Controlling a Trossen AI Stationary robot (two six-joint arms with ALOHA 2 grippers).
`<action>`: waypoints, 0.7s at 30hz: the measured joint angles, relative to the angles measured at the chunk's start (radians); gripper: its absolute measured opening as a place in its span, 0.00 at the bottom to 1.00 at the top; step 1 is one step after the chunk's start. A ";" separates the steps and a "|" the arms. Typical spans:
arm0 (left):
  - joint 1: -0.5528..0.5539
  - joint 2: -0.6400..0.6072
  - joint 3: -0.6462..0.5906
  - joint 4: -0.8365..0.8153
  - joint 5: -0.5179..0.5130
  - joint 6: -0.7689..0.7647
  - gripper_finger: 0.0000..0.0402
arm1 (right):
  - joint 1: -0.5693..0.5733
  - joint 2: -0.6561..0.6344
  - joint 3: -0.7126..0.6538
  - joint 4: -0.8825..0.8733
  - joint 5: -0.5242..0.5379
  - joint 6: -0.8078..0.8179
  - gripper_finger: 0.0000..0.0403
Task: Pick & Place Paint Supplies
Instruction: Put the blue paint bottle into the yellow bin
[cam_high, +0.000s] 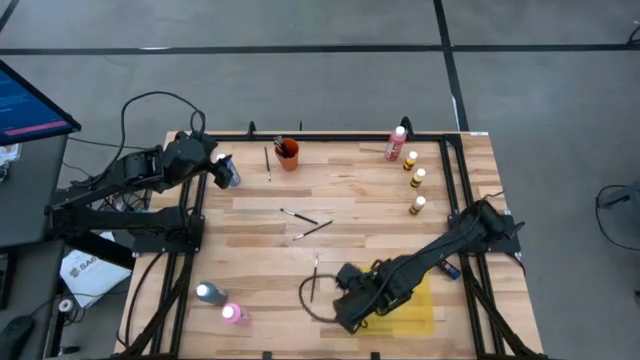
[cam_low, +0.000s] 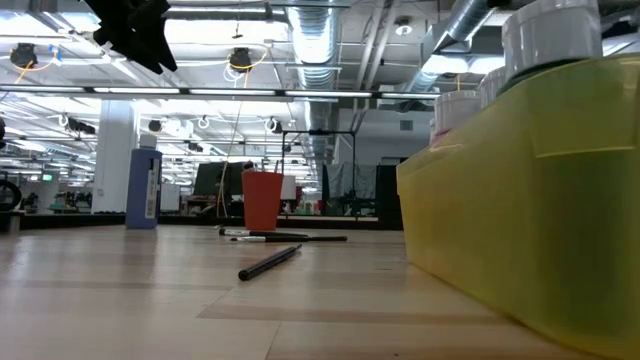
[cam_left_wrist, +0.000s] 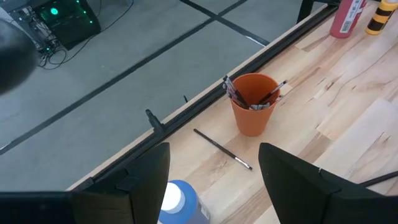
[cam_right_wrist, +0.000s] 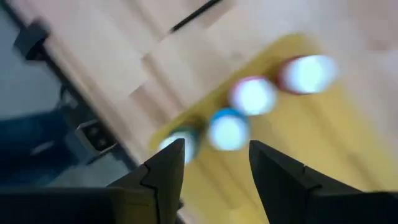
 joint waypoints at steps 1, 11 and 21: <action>0.000 0.000 0.000 0.000 0.000 -0.001 0.59 | -0.006 -0.016 0.000 -0.035 0.025 0.022 0.43; 0.000 0.000 0.000 0.001 -0.001 -0.003 0.59 | -0.107 -0.083 -0.069 -0.323 0.038 0.185 0.40; 0.000 0.000 0.000 0.001 -0.002 -0.004 0.59 | -0.139 -0.255 -0.392 -0.323 -0.042 0.155 0.47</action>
